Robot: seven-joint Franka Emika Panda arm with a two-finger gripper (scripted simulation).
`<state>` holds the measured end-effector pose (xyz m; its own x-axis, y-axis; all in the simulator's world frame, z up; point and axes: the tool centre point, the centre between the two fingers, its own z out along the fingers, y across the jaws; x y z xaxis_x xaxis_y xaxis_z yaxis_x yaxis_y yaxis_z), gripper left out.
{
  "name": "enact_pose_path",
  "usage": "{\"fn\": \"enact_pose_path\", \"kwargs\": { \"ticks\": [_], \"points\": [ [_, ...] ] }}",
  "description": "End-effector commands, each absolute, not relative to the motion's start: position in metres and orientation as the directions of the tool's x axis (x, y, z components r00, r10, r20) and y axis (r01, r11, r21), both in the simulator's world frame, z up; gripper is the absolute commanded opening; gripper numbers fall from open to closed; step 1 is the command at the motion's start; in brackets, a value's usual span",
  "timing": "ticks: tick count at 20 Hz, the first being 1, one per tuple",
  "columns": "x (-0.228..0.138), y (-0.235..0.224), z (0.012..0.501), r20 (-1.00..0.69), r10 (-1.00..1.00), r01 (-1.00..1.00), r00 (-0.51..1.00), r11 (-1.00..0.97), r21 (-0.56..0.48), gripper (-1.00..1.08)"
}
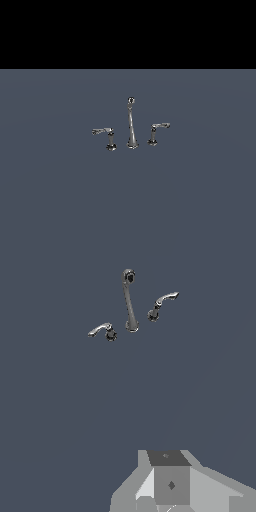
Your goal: Turn on the faucet by rotating a designated handle.
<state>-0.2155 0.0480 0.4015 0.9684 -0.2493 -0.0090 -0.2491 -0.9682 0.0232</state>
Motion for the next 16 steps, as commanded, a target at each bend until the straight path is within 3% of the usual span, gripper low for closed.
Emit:
{"fn": "enact_pose_path", "kwargs": {
  "ticks": [1,16],
  "points": [
    [-0.207,0.058,0.386,-0.008,-0.301,-0.301,0.954,-0.953,0.022,-1.0],
    [-0.147,0.104,0.298,-0.007,-0.578,-0.578,0.816,-0.816,0.012,-1.0]
  ]
}}
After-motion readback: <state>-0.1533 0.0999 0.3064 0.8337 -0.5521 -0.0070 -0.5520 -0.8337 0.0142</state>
